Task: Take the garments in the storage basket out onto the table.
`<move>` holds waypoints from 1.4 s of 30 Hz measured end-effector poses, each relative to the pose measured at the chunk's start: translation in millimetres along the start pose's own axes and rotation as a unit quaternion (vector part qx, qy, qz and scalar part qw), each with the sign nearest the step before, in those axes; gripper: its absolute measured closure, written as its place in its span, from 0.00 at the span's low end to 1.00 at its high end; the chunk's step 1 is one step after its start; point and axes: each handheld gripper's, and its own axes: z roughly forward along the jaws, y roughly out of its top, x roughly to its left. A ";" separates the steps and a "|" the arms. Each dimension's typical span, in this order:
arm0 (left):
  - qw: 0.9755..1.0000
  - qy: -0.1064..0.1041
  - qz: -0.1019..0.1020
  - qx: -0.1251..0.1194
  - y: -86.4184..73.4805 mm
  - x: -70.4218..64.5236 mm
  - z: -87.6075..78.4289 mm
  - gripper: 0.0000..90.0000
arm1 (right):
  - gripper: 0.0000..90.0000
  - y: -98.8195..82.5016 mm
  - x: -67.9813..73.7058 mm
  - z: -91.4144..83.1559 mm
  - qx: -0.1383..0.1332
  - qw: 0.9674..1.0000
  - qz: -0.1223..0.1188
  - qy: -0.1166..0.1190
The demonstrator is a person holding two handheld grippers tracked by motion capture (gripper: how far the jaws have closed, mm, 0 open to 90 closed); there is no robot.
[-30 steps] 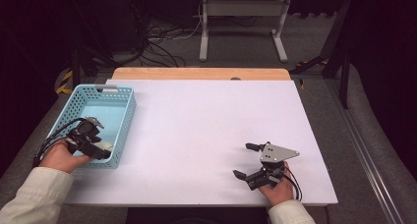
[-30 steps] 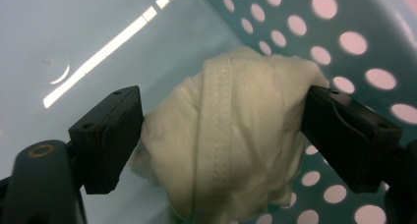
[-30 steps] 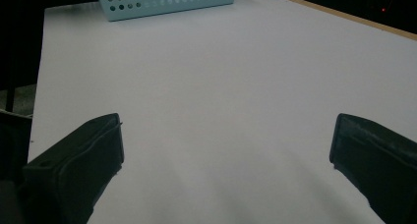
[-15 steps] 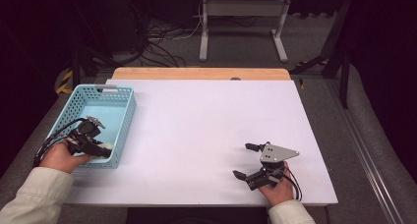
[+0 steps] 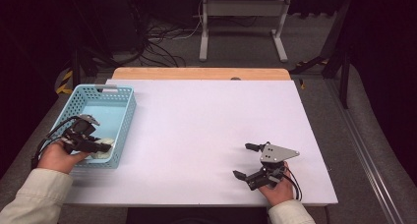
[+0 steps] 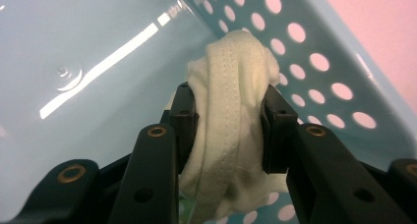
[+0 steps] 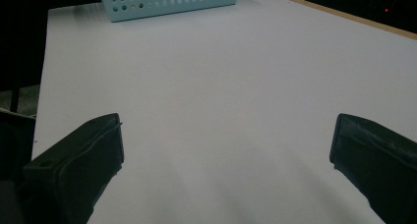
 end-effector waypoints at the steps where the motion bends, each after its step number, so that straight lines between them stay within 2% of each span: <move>1: 1.000 0.002 -0.002 -0.006 -0.3 0.3 -2.2 0.74 | 0.00 0.0 -0.1 0.1 -0.002 1.000 -0.002 0.001; 3: 0.999 0.011 -0.006 -0.030 -1.5 1.0 -8.9 0.74 | 0.00 0.1 -0.2 -0.1 -0.002 1.000 -0.001 0.002; 4: 0.999 0.011 -0.006 -0.030 -1.5 1.0 -8.9 0.74 | 0.00 0.1 -0.2 -0.1 -0.002 1.000 -0.001 0.002; 7: 0.998 0.013 -0.009 -0.057 -2.7 1.3 -15.7 0.74 | 0.00 0.1 -0.1 -0.2 -0.003 1.000 -0.001 0.002; 8: 0.997 0.017 -0.013 -0.075 -3.2 1.6 -19.9 0.74 | 0.00 0.1 -0.1 -0.2 -0.003 1.000 -0.001 0.002; 9: 0.997 0.017 -0.013 -0.075 -3.2 1.6 -19.9 0.74 | 0.00 0.1 -0.1 -0.2 -0.003 1.000 -0.001 0.002; 12: 0.994 0.022 -0.020 -0.102 -3.9 2.2 -27.3 0.74 | 0.00 0.1 0.0 -0.1 -0.003 1.000 -0.001 0.003; 13: 0.993 0.025 -0.022 -0.116 -4.4 1.7 -30.6 0.74 | 0.00 0.1 -0.1 -0.2 -0.003 1.000 -0.001 0.003; 14: 0.993 0.025 -0.022 -0.116 -4.4 1.7 -30.6 0.75 | 0.00 0.1 -0.1 -0.2 -0.003 1.000 -0.001 0.003; 16: 0.991 0.029 -0.022 -0.130 -4.7 0.7 -34.0 0.75 | 0.00 0.1 -0.1 -0.2 -0.003 1.000 -0.001 0.002; 17: 0.989 0.033 -0.026 -0.144 -5.0 -0.6 -37.3 0.75 | 0.00 0.1 -0.1 -0.1 -0.003 1.000 0.000 0.002; 18: 0.989 0.033 -0.026 -0.144 -5.0 -0.6 -37.3 0.75 | 0.00 0.1 -0.1 -0.1 -0.003 1.000 0.000 0.002; 25: 0.979 0.037 -0.029 -0.196 -5.6 -2.2 -47.9 0.75 | 0.00 0.2 -0.1 -0.4 -0.003 1.000 0.000 0.003; 29: 0.973 0.032 -0.034 -0.224 -5.7 -3.3 -52.1 0.75 | 0.00 0.2 -0.1 -0.4 -0.003 1.000 -0.001 0.003; 35: 0.966 0.024 -0.033 -0.254 -4.7 -6.8 -55.1 0.74 | 0.00 0.1 -0.1 -0.3 -0.004 1.000 -0.001 0.002; 42: 0.956 0.009 -0.035 -0.292 -2.3 -11.4 -57.4 0.74 | 0.00 0.2 0.0 -0.4 -0.003 1.000 -0.001 0.002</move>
